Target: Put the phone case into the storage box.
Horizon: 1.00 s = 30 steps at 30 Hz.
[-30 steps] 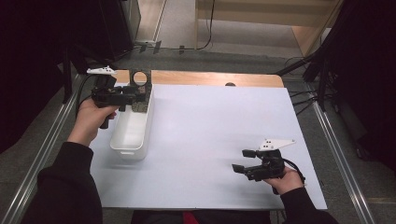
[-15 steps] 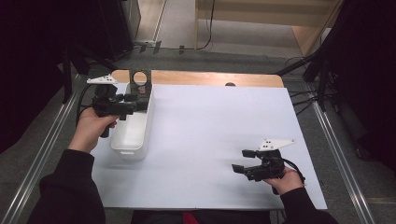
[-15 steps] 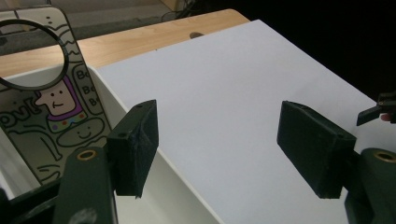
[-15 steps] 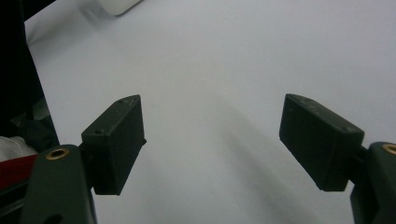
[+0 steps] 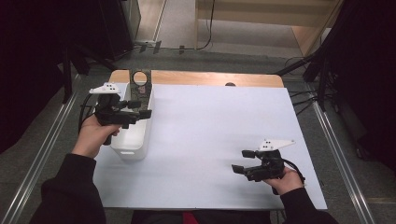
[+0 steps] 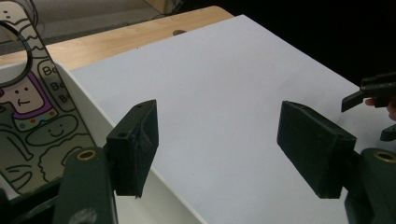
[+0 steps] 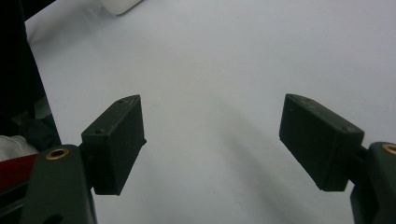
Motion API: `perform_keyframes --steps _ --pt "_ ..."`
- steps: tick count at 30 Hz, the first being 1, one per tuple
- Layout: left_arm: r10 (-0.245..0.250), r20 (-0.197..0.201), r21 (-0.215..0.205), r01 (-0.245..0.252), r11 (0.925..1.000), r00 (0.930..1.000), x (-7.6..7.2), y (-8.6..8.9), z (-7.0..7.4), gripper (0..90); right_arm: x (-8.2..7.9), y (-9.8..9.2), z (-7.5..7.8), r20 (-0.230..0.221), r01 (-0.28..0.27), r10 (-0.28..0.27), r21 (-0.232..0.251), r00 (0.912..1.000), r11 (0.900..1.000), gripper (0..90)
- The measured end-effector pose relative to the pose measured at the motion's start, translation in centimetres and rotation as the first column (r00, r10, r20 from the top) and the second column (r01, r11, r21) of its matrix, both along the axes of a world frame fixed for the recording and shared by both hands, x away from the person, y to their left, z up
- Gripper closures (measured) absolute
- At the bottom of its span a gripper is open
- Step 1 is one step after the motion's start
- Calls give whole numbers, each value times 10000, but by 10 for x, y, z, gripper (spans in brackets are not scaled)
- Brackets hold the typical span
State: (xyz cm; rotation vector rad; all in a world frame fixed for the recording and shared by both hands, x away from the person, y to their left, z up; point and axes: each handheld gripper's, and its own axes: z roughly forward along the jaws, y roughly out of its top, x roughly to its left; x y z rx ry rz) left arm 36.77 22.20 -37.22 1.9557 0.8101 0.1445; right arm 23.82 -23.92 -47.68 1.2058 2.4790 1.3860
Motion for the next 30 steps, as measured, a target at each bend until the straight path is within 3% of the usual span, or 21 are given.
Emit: perform_keyframes --steps 30 --pt "-799 473 326 784 9964 9957 -55 -13 -26 292 -1 1 0 26 -23 23 -73 10000 10000 214"
